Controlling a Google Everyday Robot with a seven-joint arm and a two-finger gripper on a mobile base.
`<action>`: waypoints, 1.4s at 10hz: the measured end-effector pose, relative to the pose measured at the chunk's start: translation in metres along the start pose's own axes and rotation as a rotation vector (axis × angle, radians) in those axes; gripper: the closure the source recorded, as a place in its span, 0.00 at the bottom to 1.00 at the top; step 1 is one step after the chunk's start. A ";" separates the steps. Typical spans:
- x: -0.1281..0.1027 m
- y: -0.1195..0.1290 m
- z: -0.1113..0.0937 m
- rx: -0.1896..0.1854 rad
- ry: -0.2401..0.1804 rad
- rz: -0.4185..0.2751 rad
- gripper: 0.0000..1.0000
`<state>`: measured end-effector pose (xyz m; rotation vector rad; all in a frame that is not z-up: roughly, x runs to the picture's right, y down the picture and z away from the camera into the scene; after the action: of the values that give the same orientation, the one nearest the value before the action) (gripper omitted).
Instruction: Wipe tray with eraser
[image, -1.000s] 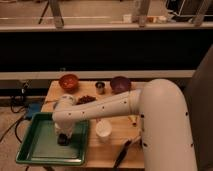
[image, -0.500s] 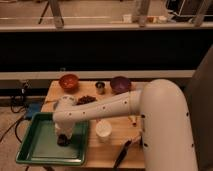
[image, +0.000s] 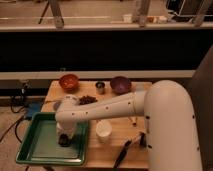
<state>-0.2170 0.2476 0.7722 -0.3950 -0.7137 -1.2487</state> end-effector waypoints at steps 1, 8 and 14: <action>-0.001 0.006 -0.005 0.002 0.004 0.009 1.00; -0.022 0.036 -0.021 0.004 0.021 0.027 1.00; -0.064 0.026 -0.014 0.015 0.004 -0.023 1.00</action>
<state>-0.1982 0.2925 0.7213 -0.3721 -0.7257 -1.2647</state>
